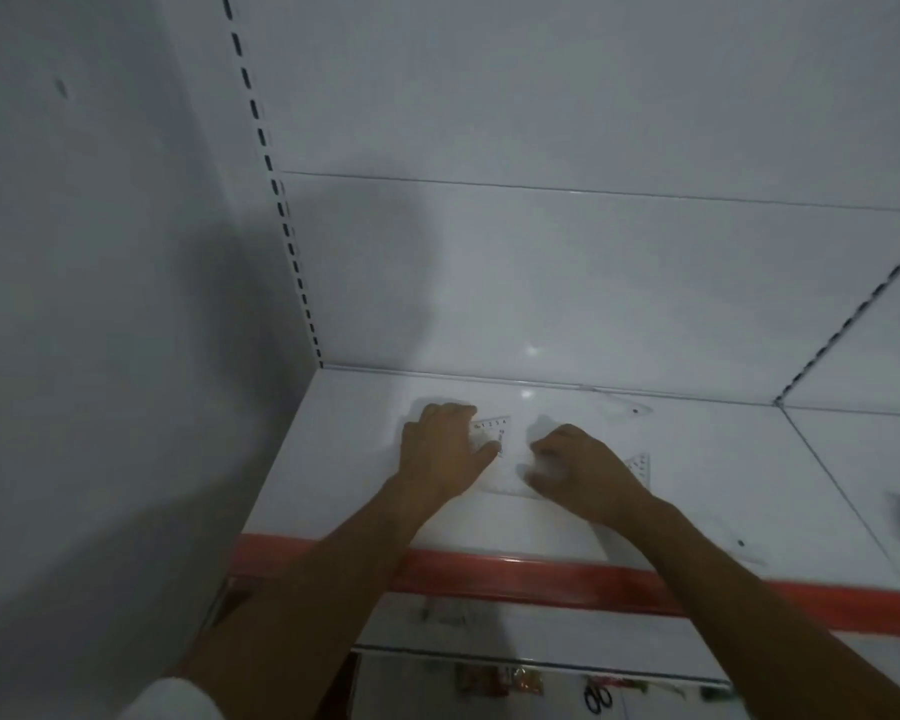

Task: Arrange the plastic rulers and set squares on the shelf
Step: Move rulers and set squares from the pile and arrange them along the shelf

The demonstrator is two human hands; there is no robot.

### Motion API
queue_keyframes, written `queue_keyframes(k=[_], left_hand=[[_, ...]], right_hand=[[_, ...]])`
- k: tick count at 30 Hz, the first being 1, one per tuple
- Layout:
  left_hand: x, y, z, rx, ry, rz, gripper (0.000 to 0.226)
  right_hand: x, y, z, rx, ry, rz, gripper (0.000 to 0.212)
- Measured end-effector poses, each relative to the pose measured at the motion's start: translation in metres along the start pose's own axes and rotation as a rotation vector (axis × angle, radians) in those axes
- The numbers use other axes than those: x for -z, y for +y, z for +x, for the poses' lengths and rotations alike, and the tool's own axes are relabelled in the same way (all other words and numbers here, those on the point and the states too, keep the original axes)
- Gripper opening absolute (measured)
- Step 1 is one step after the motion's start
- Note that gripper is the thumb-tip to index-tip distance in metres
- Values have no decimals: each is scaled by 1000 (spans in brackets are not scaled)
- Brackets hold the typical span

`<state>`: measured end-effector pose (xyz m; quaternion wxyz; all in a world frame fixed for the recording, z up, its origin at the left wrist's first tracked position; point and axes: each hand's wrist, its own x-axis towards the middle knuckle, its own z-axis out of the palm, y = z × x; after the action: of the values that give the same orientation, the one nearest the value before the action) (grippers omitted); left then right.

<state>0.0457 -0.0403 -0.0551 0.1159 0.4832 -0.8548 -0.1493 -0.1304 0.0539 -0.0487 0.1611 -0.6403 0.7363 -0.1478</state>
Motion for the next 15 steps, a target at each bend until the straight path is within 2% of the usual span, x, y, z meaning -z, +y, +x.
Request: queue_keyframes(k=[3, 11, 15], left_hand=[[-6, 0, -1, 2, -22, 109, 67], [4, 12, 13, 103, -164, 85, 65], [10, 22, 21, 148, -250, 102, 71]], right_hand=[[3, 1, -6, -31, -82, -22, 69], [4, -8, -6, -83, -44, 41, 51], [5, -8, -4, -69, -68, 66, 59]])
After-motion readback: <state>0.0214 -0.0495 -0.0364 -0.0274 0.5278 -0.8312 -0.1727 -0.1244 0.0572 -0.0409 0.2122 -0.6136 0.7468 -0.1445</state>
